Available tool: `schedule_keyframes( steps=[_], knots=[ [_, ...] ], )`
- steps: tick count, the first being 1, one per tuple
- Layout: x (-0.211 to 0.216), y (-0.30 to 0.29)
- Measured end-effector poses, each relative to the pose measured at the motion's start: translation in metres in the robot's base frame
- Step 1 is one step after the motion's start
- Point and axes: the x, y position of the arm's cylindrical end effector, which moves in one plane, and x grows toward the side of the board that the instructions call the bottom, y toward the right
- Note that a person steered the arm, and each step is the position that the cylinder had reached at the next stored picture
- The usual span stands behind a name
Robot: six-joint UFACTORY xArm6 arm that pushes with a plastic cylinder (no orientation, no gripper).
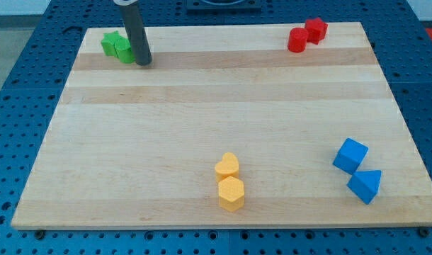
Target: Nudge blue triangle up a bit
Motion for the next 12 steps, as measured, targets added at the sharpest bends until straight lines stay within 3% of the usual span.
schedule_keyframes(
  steps=[2, 8, 10, 12],
  knots=[
    [0.037, 0.057],
    [0.017, 0.070],
    [0.017, 0.111],
    [0.024, 0.196]
  ],
)
